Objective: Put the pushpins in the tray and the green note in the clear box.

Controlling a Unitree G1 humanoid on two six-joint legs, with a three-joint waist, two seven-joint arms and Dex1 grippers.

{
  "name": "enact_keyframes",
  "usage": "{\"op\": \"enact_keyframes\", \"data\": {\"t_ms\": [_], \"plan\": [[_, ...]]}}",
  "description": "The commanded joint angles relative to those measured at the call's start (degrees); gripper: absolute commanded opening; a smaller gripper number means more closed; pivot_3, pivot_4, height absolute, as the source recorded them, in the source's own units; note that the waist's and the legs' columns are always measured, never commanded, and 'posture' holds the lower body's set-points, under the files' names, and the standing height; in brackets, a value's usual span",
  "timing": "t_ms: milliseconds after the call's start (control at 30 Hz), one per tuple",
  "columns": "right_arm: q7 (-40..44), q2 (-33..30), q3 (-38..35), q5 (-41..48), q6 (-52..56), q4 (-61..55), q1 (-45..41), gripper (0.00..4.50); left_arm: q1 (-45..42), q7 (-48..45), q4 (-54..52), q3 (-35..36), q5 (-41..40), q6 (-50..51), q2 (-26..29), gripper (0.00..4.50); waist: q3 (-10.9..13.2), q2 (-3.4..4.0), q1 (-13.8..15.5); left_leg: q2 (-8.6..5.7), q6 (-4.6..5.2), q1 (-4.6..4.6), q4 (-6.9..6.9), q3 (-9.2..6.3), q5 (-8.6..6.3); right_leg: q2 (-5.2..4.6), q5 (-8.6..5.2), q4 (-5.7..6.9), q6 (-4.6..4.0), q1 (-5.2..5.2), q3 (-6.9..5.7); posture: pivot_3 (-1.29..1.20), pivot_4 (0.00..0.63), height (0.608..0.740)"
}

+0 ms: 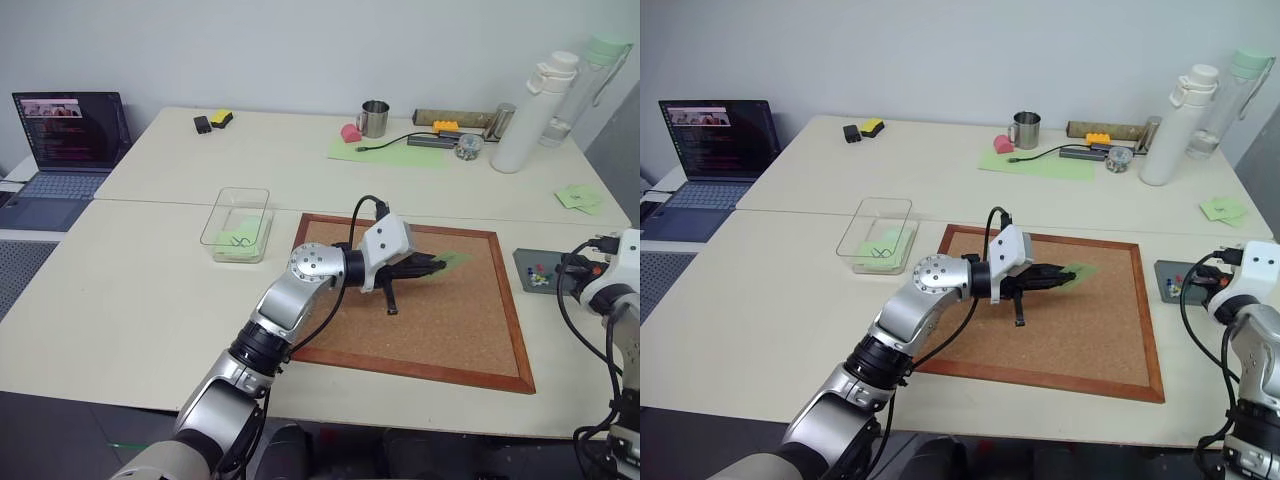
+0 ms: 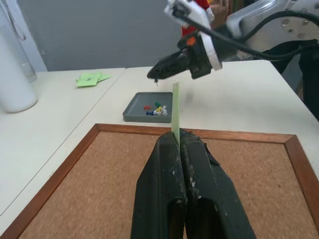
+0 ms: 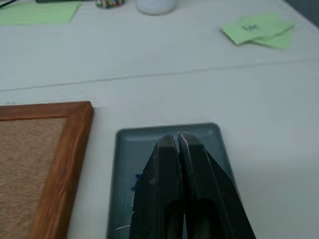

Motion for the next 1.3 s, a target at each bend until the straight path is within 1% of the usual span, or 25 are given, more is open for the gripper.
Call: {"op": "enact_keyframes", "data": {"t_ms": [33, 67, 100, 133, 167, 300, 333, 400, 467, 500, 733, 800, 900, 1033, 1133, 1200, 1300], "plan": [[1.22, -2.25, 0.05, 0.50, -3.01, 6.88, -2.87, 0.00, -0.24, -0.30, -1.19, 0.49, 0.21, -0.92, 0.10, 0.01, 0.00, 0.01, -0.15, 0.02, 0.00, -0.02, 0.00, 0.00, 0.00, 0.01, 0.00, 0.00, 0.00, -0.01, -0.01, 0.00, 0.150, 0.740], [1.79, -2.55, 0.46, 0.44, -3.75, 8.34, -3.15, 0.00, -0.01, -0.29, -1.35, 0.50, 0.22, -0.77, 0.21, 0.01, 0.00, 0.02, -0.19, 0.03, 0.01, -0.03, -0.03, -0.01, 0.00, 0.02, 0.00, -0.03, 0.00, -0.01, -0.02, 0.00, 0.150, 0.740], [2.14, -2.77, 0.77, 0.41, -4.33, 9.18, -3.26, 0.43, 0.14, -0.28, -1.43, 0.48, 0.23, -0.72, 0.27, 0.00, 0.00, 0.03, -0.19, 0.03, 0.01, -0.04, -0.04, 0.00, -0.01, 0.02, 0.00, -0.05, 0.00, -0.02, -0.01, 0.00, 0.150, 0.740], [2.10, -2.86, 0.70, 0.46, -5.15, 10.38, -3.53, 0.50, 0.36, -0.23, -1.69, 0.49, 0.19, -0.43, 0.35, 0.00, 0.00, 0.03, -0.20, 0.03, 0.03, -0.05, -0.05, 0.01, -0.02, 0.02, 0.00, -0.08, 0.00, -0.02, -0.01, 0.00, 0.150, 0.740], [2.40, -2.86, 0.40, 0.97, -5.53, 11.49, -3.89, 0.72, 0.69, -0.11, -2.19, 0.59, 0.02, 0.07, 0.47, 0.00, 0.00, 0.04, -0.20, 0.03, 0.06, -0.06, -0.05, 0.03, -0.03, 0.02, 0.00, -0.10, 0.00, -0.02, 0.00, 0.00, 0.150, 0.740], [3.58, -3.15, 0.22, 2.45, -6.59, 13.24, -4.39, 1.82, 1.43, 0.29, -3.88, 1.30, -0.92, 2.22, 0.59, 0.00, 0.01, 0.04, -0.22, 0.04, 0.07, -0.05, -0.05, 0.06, -0.04, 0.01, 0.00, -0.08, 0.00, -0.02, 0.02, 0.00, 0.150, 0.740], [3.63, -3.29, 0.27, 2.57, -6.68, 13.20, -4.29, 2.01, 1.53, 0.45, -4.13, 1.50, -1.11, 2.70, 0.57, 0.00, 0.01, 0.04, -0.22, 0.04, 0.07, -0.05, -0.04, 0.05, -0.04, 0.01, 0.00, -0.08, 0.00, -0.02, 0.01, 0.00, 0.150, 0.740], [3.69, -3.46, 0.33, 3.00, -6.84, 12.28, -3.71, 2.63, 1.66, 0.54, -4.59, 1.80, -1.33, 3.32, 0.69, 0.00, 0.01, 0.05, -0.22, 0.05, 0.06, -0.05, -0.04, 0.05, -0.04, 0.01, 0.00, -0.06, 0.00, -0.02, 0.01, 0.00, 0.150, 0.740], [3.66, -3.28, -0.52, 4.09, -6.82, 10.45, -3.32, 2.96, 1.49, 0.65, -4.79, 2.30, -1.60, 3.92, 0.68, 0.00, 0.01, 0.05, -0.22, 0.05, 0.06, -0.04, -0.03, 0.05, -0.04, 0.02, 0.00, -0.06, 0.00, -0.02, 0.01, 0.00, 0.150, 0.740], [3.84, -3.20, -1.05, 4.88, -6.73, 9.04, -3.11, 3.23, 1.30, 0.85, -4.80, 2.81, -1.94, 4.45, 0.57, 0.00, 0.01, 0.05, -0.22, 0.05, 0.06, -0.04, -0.03, 0.05, -0.04, 0.02, 0.00, -0.06, 0.00, -0.02, 0.01, 0.00, 0.150, 0.740], [6.18, -4.03, -3.26, 12.30, -3.13, -3.41, -1.56, 3.23, 0.03, 2.69, -5.86, 7.61, -4.23, 8.89, 1.61, 0.00, 0.02, 0.10, -0.27, 0.07, 0.06, -0.05, -0.03, 0.02, -0.04, 0.03, 0.00, -0.06, 0.01, -0.02, -0.02, 0.00, 0.150, 0.740], [8.32, -4.89, -2.23, 14.92, -1.35, -9.19, -0.42, 3.23, 0.31, 3.26, -7.35, 9.72, -5.07, 10.89, 3.47, 0.00, 0.03, 0.11, -0.26, 0.07, 0.06, -0.06, -0.03, 0.02, -0.04, 0.03, 0.00, -0.06, 0.01, -0.01, -0.02, 0.00, 0.150, 0.740], [13.06, -6.90, 1.99, 16.28, -1.56, -18.40, 3.24, 3.23, 0.75, 5.51, -9.59, 13.67, -6.18, 14.27, 6.71, 0.00, 0.04, 0.12, -0.42, 0.10, 0.06, -0.06, -0.06, 0.00, -0.04, 0.05, 0.00, -0.08, 0.01, -0.04, -0.02, 0.00, 0.150, 0.740], [16.20, -6.80, 6.02, 21.67, 0.41, -28.38, 5.26, 3.23, -0.61, 15.78, -9.39, 21.66, -4.56, 17.22, 9.59, 0.00, 0.04, 0.11, -0.48, 0.18, 0.05, -0.05, -0.07, -0.05, -0.04, 0.11, -0.01, -0.07, 0.01, -0.04, -0.06, 0.00, 0.150, 0.740], [17.41, -7.23, 8.63, 25.00, 1.79, -33.29, 4.90, 3.23, -1.00, 22.82, -7.90, 27.24, -3.02, 18.59, 12.38, 0.00, 0.07, 0.07, -0.45, 0.16, 0.06, -0.06, -0.02, -0.08, -0.04, 0.09, 0.01, -0.05, 0.03, -0.03, -0.08, 0.00, 0.150, 0.740], [17.80, -7.42, 10.03, 27.50, 3.12, -35.42, 4.34, 3.23, -0.52, 25.34, -5.70, 29.33, -2.05, 18.65, 14.49, 0.00, 0.08, 0.05, -0.37, 0.16, 0.06, -0.06, -0.01, -0.10, -0.04, 0.08, 0.01, -0.06, 0.04, -0.03, -0.10, 0.00, 0.150, 0.740], [18.57, -8.27, 12.31, 28.99, 3.97, -37.39, 4.25, 3.23, 0.11, 28.14, -2.75, 30.90, -0.85, 18.15, 16.43, 0.00, 0.10, 0.00, -0.23, 0.13, 0.05, -0.08, -0.02, -0.10, -0.05, 0.04, 0.01, -0.09, 0.04, -0.04, -0.12, 0.00, 0.150, 0.740]]}}
